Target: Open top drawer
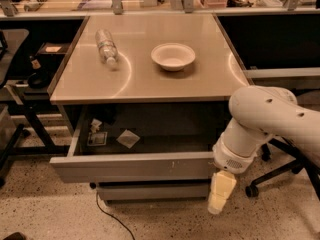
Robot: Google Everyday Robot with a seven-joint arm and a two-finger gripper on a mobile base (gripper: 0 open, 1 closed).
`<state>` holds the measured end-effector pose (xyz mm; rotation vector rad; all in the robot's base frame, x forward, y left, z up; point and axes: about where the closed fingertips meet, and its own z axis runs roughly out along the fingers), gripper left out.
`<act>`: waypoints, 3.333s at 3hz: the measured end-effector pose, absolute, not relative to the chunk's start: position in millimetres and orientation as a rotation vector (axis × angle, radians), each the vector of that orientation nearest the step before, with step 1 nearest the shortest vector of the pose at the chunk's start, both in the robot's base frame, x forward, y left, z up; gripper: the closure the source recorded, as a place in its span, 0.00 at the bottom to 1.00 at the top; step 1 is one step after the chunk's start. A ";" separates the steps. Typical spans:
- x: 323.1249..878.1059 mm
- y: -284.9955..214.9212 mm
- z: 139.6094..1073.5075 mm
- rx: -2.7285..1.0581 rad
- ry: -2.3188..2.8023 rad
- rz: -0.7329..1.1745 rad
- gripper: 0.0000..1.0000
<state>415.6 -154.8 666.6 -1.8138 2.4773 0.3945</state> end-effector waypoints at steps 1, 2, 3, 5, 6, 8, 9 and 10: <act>371.0 -189.8 706.7 -1.801 2.517 0.410 0.00; 369.9 -190.3 707.4 -1.803 2.518 0.410 0.00; 384.1 -180.7 697.3 -1.796 2.493 0.434 0.00; 419.7 -151.6 662.3 -1.843 2.463 0.490 0.00; 414.6 -149.4 649.4 -1.897 2.493 0.528 0.00; 385.8 -169.5 662.6 -1.983 2.532 0.596 0.00; 375.5 -178.0 672.0 -2.013 2.532 0.606 0.00; 363.7 -187.1 679.3 -2.036 2.534 0.611 0.00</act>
Offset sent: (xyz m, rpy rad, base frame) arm -0.0708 -0.0551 0.0596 -0.0206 0.0502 -0.0307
